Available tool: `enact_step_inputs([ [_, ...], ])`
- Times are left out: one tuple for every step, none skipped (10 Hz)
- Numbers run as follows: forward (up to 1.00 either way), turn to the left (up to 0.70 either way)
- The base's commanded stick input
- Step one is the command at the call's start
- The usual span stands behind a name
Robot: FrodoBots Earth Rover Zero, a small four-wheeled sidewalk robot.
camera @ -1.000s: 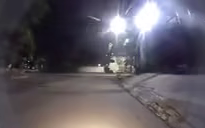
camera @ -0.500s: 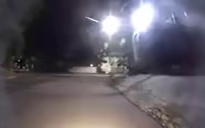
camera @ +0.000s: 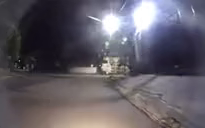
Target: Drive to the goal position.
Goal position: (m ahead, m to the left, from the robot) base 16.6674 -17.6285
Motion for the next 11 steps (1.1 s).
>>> enact_step_inputs([
  [0.7, 0.0],
  [0.7, 0.0],
  [0.7, 0.0],
  [0.7, 0.0],
  [0.7, 0.0],
  [0.7, 0.0],
  [0.7, 0.0],
  [0.7, 0.0],
  [0.7, 0.0],
  [0.7, 0.0],
  [0.7, 0.0],
])
